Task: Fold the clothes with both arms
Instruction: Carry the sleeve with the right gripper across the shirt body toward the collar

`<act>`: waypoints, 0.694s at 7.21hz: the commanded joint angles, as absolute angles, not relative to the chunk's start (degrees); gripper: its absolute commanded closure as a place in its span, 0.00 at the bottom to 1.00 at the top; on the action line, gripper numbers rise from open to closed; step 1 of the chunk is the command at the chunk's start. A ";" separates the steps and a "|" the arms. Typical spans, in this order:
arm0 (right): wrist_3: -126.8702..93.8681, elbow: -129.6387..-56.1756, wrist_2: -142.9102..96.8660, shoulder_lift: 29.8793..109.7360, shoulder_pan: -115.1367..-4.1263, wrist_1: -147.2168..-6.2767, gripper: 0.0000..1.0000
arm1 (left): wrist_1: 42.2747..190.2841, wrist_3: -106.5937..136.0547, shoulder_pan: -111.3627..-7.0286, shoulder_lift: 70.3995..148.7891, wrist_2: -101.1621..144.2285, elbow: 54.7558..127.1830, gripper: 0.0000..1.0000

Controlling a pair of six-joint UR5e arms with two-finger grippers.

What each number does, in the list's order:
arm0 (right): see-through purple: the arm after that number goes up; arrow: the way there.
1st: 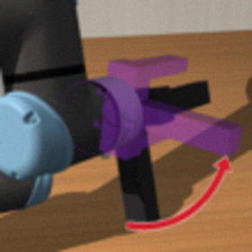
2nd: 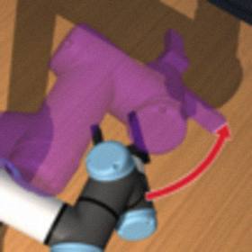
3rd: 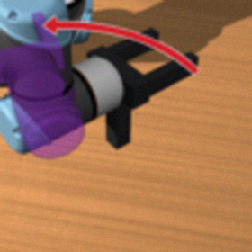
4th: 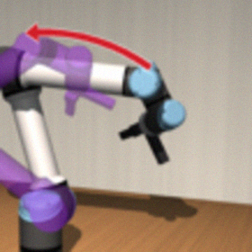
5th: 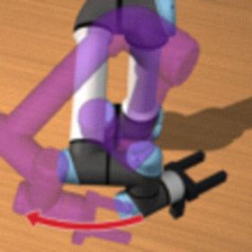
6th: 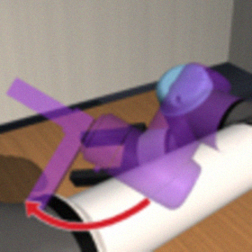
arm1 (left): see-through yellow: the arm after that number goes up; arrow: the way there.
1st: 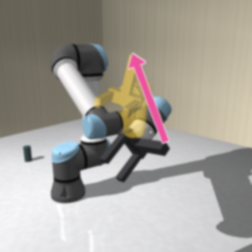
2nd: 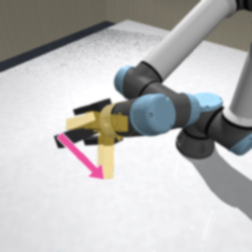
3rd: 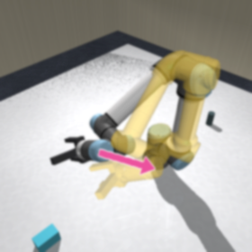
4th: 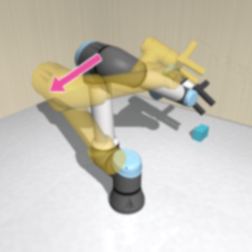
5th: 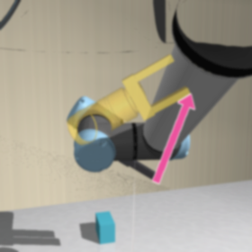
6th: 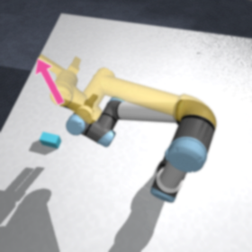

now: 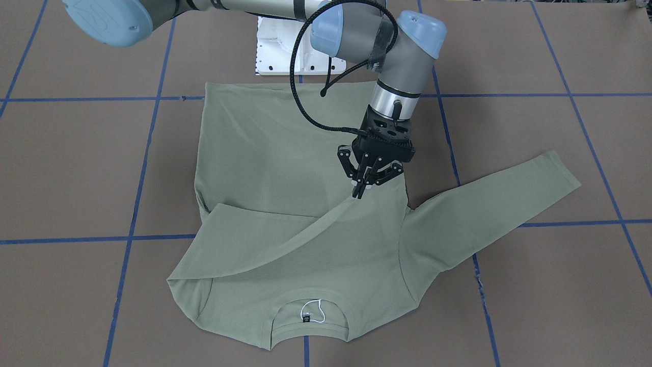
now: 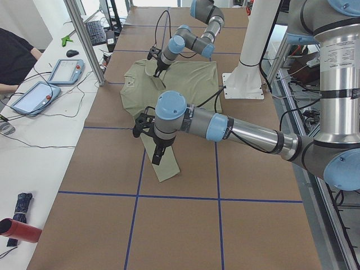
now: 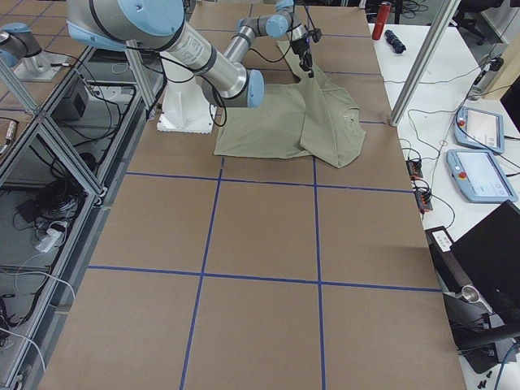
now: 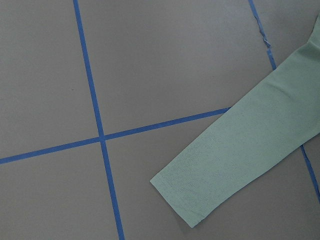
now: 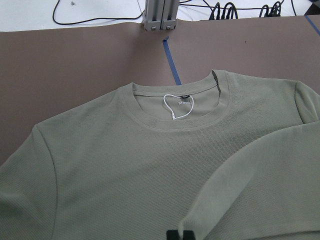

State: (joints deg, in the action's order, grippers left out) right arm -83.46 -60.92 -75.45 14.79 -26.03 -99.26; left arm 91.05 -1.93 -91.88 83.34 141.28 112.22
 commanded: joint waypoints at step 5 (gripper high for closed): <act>-85.78 -52.04 -72.43 12.83 -26.89 -84.64 0.10 | 91.05 -1.93 -91.85 83.32 141.24 112.59 0.00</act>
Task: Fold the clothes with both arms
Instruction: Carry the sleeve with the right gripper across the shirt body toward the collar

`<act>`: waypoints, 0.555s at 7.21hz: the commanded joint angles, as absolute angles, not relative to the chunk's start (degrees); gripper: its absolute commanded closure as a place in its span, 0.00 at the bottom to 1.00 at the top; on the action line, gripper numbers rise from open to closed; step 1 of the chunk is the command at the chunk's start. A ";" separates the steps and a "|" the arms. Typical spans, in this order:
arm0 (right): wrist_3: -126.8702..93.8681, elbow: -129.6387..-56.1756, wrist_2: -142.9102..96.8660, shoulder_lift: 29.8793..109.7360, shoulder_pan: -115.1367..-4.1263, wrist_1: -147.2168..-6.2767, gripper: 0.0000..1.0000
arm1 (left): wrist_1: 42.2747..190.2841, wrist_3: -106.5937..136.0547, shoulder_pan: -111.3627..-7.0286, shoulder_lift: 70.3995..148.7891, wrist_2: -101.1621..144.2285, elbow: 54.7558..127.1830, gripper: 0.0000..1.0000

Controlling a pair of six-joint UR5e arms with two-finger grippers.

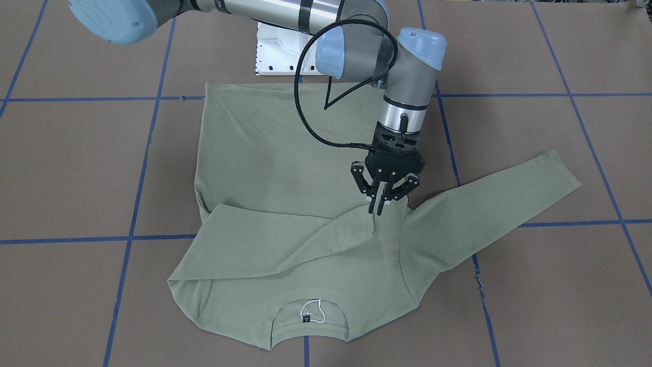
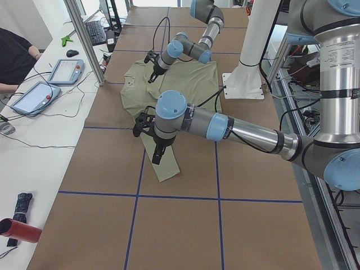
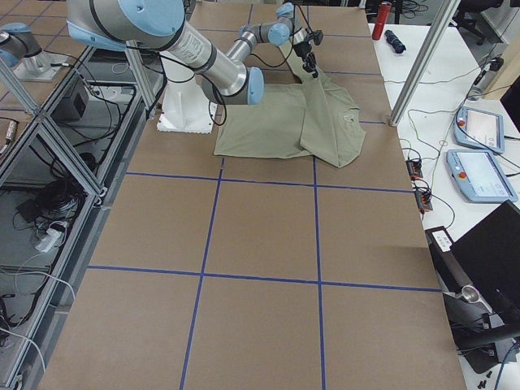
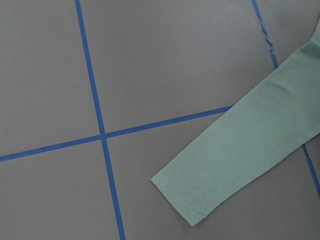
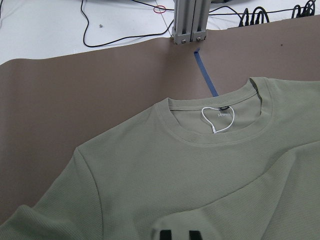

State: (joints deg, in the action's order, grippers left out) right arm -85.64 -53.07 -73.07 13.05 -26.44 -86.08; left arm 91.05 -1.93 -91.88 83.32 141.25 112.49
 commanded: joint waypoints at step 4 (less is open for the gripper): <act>-82.03 -52.03 -90.45 11.51 -34.60 -85.25 0.00 | 91.14 3.91 -91.50 89.09 140.98 109.36 0.00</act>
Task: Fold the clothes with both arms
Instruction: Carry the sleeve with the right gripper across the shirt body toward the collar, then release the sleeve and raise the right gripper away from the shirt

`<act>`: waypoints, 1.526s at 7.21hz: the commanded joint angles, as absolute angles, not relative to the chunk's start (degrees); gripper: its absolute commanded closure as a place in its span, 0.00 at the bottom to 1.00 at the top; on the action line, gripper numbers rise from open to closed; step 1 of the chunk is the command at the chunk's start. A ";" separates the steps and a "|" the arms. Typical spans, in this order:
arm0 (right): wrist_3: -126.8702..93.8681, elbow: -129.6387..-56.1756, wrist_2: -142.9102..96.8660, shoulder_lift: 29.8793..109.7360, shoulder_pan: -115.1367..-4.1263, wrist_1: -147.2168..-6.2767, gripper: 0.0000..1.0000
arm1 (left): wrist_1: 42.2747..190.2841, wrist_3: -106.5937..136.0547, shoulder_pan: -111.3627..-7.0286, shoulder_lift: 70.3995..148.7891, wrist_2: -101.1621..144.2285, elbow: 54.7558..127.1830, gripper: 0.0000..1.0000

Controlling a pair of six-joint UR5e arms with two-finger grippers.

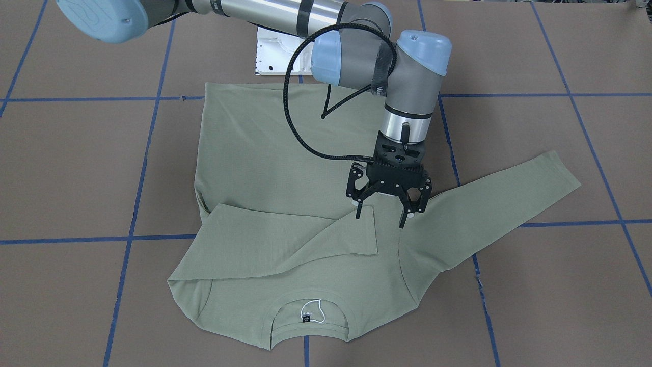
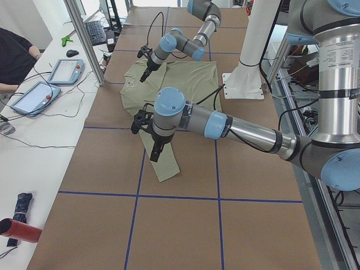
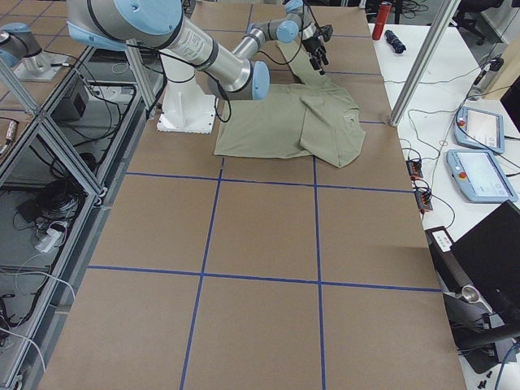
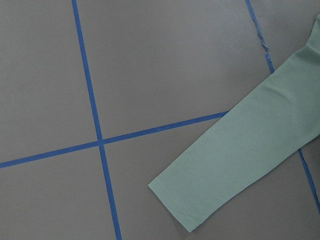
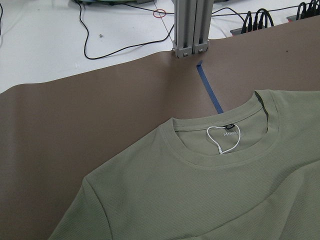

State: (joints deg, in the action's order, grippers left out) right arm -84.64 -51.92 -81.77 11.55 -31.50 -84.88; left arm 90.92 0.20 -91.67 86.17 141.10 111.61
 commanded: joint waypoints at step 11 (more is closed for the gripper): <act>-18.47 -105.27 -125.41 71.51 -67.31 -99.58 0.00 | 150.87 40.14 -68.58 83.93 127.64 79.39 0.01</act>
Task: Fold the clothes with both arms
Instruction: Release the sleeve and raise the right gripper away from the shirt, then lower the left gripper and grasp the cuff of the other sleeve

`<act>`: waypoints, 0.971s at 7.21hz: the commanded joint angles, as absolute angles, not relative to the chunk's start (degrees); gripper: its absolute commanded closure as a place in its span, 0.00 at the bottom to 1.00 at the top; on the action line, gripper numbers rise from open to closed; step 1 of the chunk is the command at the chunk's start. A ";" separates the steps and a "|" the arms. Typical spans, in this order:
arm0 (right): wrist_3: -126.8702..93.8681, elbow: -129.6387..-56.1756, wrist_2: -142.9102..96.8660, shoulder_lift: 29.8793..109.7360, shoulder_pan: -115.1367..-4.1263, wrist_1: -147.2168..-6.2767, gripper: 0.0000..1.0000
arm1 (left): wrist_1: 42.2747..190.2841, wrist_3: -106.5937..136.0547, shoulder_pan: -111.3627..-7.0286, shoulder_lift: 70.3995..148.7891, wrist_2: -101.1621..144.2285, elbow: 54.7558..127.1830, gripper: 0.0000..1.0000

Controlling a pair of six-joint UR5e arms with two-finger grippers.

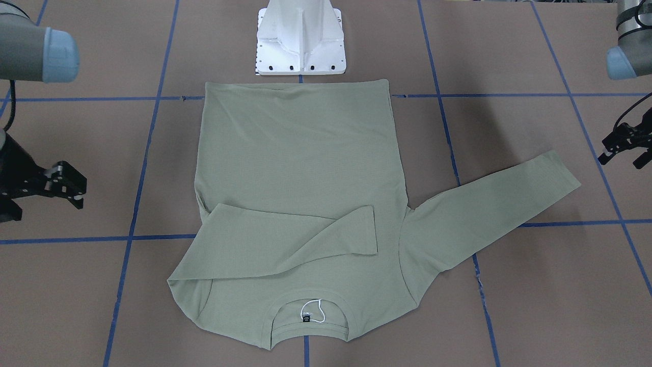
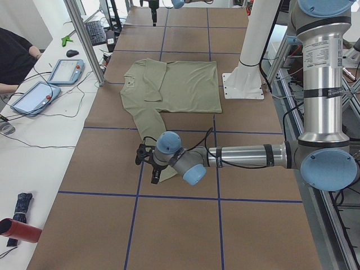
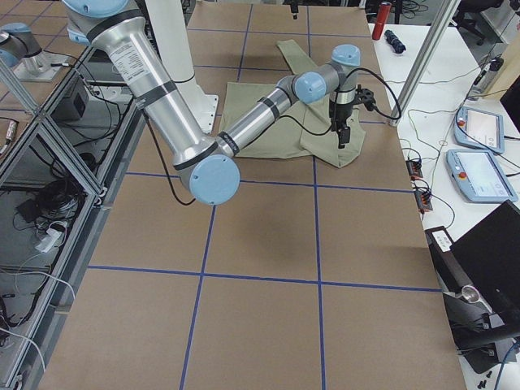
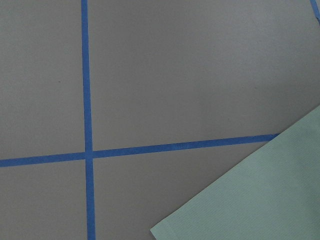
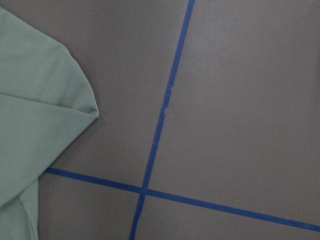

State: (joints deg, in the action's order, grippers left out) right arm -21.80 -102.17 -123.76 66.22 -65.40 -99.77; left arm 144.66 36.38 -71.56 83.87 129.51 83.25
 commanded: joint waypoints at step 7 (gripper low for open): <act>-16.61 -111.45 -128.14 79.63 -69.17 -99.58 0.00 | 152.58 40.61 -65.04 91.41 127.35 69.26 0.31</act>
